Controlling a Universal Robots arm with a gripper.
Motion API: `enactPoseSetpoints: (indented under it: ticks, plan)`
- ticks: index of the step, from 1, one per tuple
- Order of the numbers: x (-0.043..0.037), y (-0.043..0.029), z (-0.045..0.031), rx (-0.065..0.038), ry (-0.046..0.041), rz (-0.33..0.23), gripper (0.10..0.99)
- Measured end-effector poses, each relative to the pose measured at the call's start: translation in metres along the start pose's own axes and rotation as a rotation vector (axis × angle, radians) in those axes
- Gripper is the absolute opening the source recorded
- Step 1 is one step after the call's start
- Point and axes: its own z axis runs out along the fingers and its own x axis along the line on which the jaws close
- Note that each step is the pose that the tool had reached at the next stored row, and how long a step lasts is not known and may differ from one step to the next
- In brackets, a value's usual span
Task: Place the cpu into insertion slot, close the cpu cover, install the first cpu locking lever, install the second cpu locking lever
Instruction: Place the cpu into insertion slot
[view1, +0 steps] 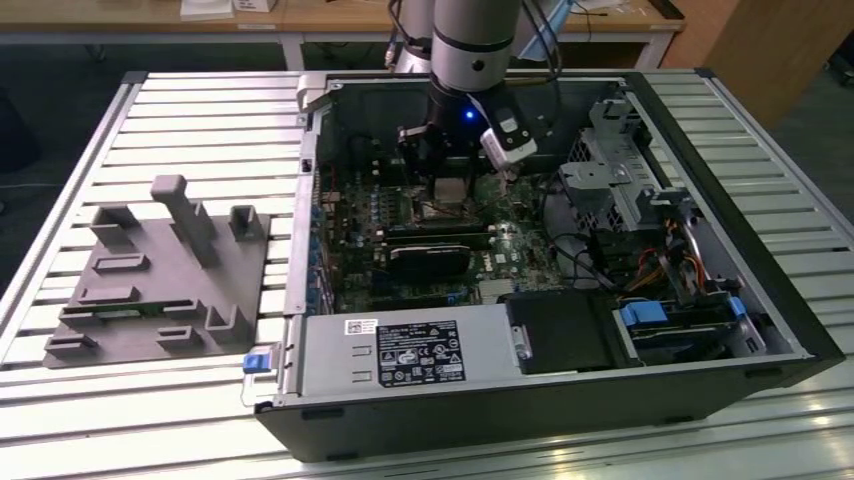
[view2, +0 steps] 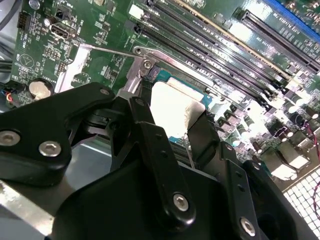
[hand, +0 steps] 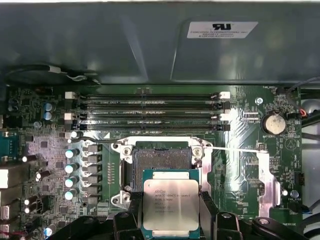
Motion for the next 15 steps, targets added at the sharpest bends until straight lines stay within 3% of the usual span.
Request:
enactPoseSetpoints:
  ticks: [6, 15]
  plan:
    - [0.0, 0.0, 0.0001, 0.002, -0.0003, 0.006, 0.541]
    - [0.0, 0.0, 0.0008, 0.001, -0.0047, 0.149, 0.541]
